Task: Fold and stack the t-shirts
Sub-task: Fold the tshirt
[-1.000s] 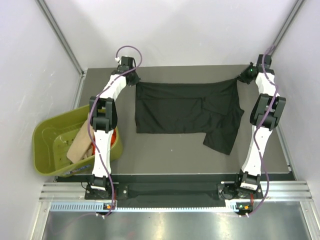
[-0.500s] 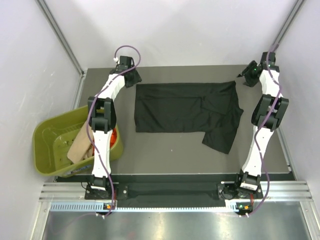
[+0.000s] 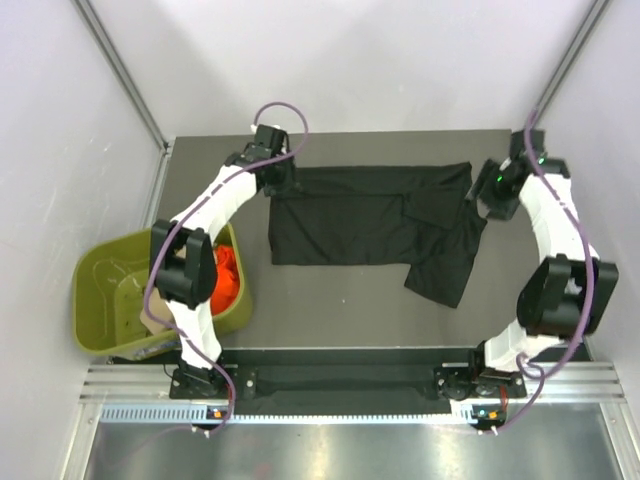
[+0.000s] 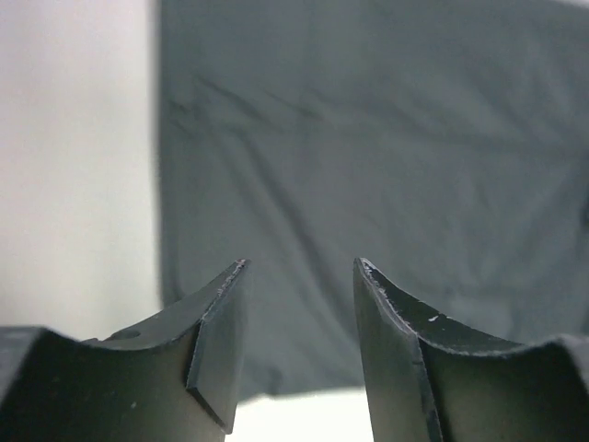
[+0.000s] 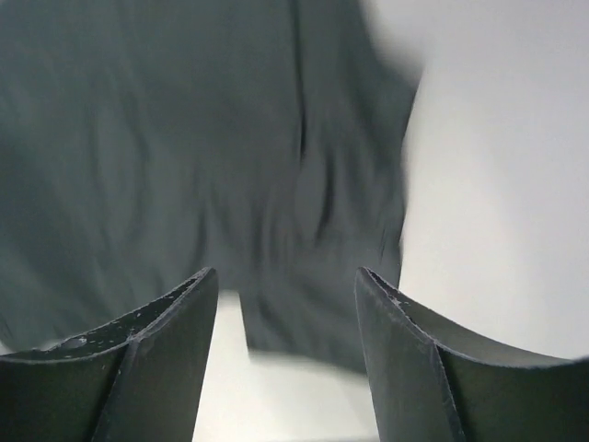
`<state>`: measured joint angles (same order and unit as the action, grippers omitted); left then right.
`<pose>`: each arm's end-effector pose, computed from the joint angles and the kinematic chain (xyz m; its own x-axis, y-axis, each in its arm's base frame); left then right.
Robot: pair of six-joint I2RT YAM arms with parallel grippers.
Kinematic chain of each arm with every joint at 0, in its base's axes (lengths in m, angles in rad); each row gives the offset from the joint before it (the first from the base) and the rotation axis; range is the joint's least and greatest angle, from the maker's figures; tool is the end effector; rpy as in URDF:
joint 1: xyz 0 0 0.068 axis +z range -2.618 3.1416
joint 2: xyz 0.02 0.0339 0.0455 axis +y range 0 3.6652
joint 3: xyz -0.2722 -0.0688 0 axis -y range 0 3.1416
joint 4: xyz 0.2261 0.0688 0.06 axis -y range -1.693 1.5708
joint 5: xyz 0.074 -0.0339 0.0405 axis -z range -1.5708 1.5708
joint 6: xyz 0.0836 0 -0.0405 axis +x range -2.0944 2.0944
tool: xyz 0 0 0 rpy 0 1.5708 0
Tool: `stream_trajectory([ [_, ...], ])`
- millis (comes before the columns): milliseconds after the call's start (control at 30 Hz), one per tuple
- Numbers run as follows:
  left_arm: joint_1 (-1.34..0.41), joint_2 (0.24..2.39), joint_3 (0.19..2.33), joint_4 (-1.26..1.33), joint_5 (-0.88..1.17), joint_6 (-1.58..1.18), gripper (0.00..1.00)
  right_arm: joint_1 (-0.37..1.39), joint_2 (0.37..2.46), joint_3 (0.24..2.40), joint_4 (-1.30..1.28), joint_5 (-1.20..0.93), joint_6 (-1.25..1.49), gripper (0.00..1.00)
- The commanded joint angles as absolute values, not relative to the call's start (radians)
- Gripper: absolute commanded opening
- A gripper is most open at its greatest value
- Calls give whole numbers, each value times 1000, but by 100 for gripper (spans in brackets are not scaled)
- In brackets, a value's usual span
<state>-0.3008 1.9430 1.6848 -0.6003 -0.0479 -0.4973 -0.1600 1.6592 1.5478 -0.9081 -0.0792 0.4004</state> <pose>0.4366 -0.1312 0.2481 -0.7622 -0.2625 -0.5917 -0.1110 0.9536 -0.2799 0.3543 -0.0505 0.2851 -0.7285 0.5112 -0.4561 0.4364 0.8595 0.2662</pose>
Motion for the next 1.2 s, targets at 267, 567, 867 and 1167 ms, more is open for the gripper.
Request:
stream_trajectory([
  [267,-417,1738,1477,-721,-80,-454,45,-15,1306,1073,-913,-149,405,62],
  [567,-627,1724,1316,-785,-304,-584,28,-15,1227,899,-899,-161,417,60],
  [867,-629,1770,1252,-799,-420,-535,38,-15,1238,879,-884,-182,403,60],
  [1167,-562,1792,1226,-782,-407,-519,45,-29,1247,887,-894,-183,388,59],
])
